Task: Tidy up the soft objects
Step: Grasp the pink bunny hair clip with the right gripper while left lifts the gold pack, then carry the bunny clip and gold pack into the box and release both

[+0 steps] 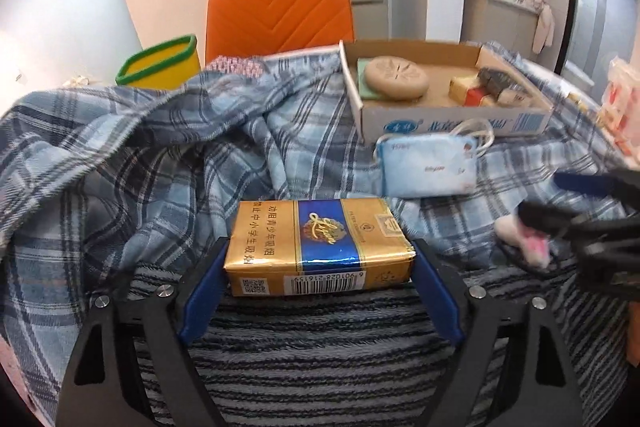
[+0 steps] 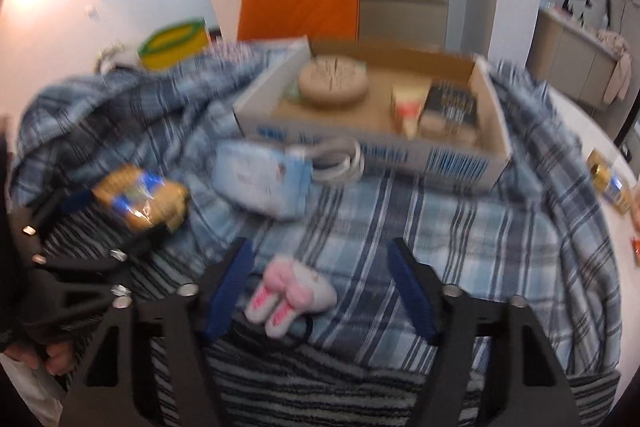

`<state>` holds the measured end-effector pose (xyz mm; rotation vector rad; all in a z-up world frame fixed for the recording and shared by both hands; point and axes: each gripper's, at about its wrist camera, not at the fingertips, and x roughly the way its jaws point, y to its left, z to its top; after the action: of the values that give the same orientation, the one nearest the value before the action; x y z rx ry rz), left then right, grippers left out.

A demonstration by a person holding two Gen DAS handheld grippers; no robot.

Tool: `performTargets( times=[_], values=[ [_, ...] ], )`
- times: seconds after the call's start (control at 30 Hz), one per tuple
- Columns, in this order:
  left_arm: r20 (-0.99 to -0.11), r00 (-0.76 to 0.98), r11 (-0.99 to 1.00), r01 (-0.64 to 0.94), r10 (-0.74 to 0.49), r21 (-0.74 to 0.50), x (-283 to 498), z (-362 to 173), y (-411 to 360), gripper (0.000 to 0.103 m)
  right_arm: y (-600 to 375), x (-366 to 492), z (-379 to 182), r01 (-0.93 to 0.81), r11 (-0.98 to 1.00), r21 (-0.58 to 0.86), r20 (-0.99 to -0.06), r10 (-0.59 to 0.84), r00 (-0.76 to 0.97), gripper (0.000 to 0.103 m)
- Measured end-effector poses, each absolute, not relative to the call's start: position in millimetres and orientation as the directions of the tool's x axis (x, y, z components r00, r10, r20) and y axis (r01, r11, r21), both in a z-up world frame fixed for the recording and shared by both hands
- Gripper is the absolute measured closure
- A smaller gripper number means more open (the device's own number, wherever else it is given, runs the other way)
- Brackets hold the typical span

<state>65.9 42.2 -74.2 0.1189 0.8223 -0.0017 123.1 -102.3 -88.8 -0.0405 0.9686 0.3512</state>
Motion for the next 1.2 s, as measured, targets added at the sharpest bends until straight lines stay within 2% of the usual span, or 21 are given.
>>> performTargets(
  times=[0.17, 0.23, 0.47, 0.63, 0.77, 1.1, 1.2],
  values=[
    [-0.644, 0.765, 0.992, 0.089, -0.01, 0.09, 47, -60, 39, 0.017, -94, 125, -99, -0.348, 0.929, 0.125, -0.833, 0.289, 0.472, 0.052],
    [-0.603, 0.798, 0.991, 0.102, -0.027, 0.09, 39, -54, 38, 0.017, -90, 124, -99, -0.366, 0.923, 0.123, -0.836, 0.295, 0.463, 0.063],
    [-0.452, 0.888, 0.991, 0.122, -0.084, 0.056, 10, -35, 42, 0.017, -89, 119, -94, -0.38, 0.918, 0.112, -0.818, 0.302, 0.49, 0.076],
    [-0.406, 0.903, 0.987, 0.158, -0.141, 0.008, 2, -26, 47, 0.017, -95, 111, -81, -0.384, 0.915, 0.126, -0.769, 0.334, 0.544, 0.076],
    [-0.366, 0.923, 0.99, 0.14, -0.122, 0.023, -4, -19, 46, 0.017, -99, 101, -64, -0.398, 0.908, 0.128, -0.703, 0.367, 0.609, 0.076],
    [-0.184, 0.973, 0.988, 0.148, -0.137, 0.045, -23, 15, 34, 0.017, -117, 69, -9, -0.35, 0.936, 0.044, -0.457, 0.33, 0.826, 0.076],
    [-0.103, 0.983, 0.987, 0.156, -0.15, 0.044, -25, 29, 29, 0.017, -127, 65, 15, -0.302, 0.953, 0.023, -0.364, 0.29, 0.885, 0.076]
  ],
)
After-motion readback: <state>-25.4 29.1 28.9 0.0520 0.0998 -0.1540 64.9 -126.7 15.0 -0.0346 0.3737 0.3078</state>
